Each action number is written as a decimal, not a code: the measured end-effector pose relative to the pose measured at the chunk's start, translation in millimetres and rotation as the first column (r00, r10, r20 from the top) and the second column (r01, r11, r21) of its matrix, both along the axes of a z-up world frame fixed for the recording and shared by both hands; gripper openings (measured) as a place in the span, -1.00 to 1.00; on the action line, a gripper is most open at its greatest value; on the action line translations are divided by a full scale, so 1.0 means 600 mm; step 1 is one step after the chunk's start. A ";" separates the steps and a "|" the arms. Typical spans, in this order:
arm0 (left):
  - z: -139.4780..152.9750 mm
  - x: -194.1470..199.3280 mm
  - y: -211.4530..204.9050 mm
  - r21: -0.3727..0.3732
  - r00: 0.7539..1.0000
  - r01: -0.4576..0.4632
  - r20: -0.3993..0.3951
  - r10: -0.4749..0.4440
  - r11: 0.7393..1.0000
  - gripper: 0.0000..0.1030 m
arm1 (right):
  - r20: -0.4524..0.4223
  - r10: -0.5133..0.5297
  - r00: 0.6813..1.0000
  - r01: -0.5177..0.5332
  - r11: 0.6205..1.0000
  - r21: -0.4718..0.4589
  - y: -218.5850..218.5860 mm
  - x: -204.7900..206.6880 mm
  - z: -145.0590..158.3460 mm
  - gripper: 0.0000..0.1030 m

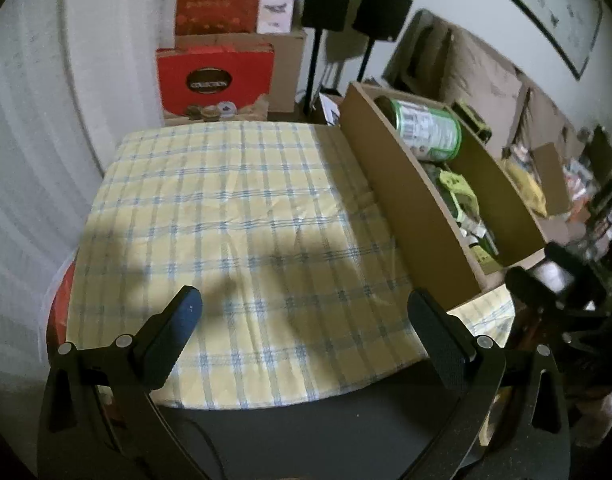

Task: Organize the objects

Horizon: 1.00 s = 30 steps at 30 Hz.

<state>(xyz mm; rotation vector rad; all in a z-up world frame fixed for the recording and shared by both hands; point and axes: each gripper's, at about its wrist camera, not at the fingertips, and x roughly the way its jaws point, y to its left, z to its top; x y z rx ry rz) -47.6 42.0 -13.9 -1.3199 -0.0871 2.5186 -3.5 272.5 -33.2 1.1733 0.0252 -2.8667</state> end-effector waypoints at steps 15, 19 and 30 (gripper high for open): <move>0.014 0.082 -0.022 -0.037 0.997 -0.041 -0.069 0.039 0.998 1.00 | -0.029 -0.007 1.000 0.008 1.000 0.008 -0.033 0.067 0.001 0.99; 0.015 0.095 -0.020 -0.051 0.996 -0.046 -0.082 0.042 0.998 1.00 | -0.030 -0.017 0.999 0.016 1.000 -0.012 -0.029 0.084 0.003 0.99; 0.019 0.121 0.001 -0.079 0.994 -0.037 -0.106 0.029 0.996 1.00 | -0.033 -0.039 0.999 0.039 0.999 -0.020 -0.016 0.102 0.005 0.99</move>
